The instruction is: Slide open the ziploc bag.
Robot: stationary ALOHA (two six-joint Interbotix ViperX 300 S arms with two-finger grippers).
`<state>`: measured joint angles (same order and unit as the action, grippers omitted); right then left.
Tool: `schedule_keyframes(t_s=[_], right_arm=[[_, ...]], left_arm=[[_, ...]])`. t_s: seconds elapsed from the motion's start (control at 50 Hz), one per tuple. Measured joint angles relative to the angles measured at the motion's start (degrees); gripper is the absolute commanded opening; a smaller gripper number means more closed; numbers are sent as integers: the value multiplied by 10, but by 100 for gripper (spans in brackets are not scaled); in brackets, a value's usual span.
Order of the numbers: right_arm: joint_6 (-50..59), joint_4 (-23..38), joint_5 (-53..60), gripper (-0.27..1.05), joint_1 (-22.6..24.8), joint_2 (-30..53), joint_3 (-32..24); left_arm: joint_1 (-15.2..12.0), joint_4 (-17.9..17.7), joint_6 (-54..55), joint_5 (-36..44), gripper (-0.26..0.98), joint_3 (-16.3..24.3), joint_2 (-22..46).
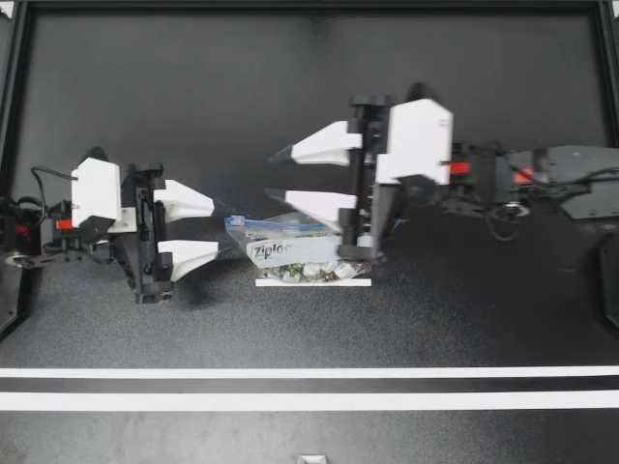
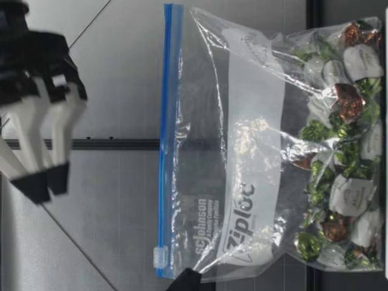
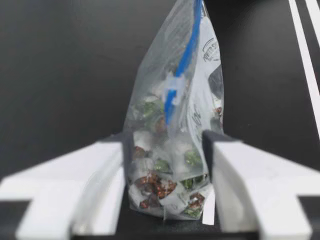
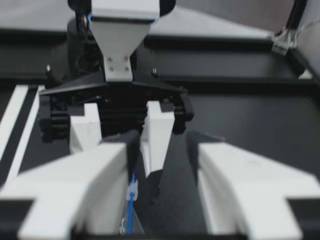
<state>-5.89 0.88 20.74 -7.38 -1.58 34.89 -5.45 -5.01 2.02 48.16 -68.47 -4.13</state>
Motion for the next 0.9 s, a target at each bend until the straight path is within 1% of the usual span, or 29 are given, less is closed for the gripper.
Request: schedule_keyframes(t_s=[0.08, 0.14, 0.4, 0.56, 0.68, 0.9], right_arm=[[0, 1, -19, 56, 1, 18, -17], [0, 3, -30, 56, 1, 30, -27], [0, 7, -65, 56, 14, 79, -63], [0, 7, -75, 56, 18, 94, -76], [0, 7, -82, 56, 21, 106, -79], [1, 7, -100, 56, 24, 120, -83]], left_arm=[[0, 0, 0, 1, 44, 1, 3], [0, 0, 0, 2, 40, 2, 3], [0, 0, 0, 5, 6, 4, 4], [0, 0, 0, 5, -11, 5, 6], [0, 0, -3, 5, -15, 6, 8], [0, 0, -6, 6, -15, 6, 8]])
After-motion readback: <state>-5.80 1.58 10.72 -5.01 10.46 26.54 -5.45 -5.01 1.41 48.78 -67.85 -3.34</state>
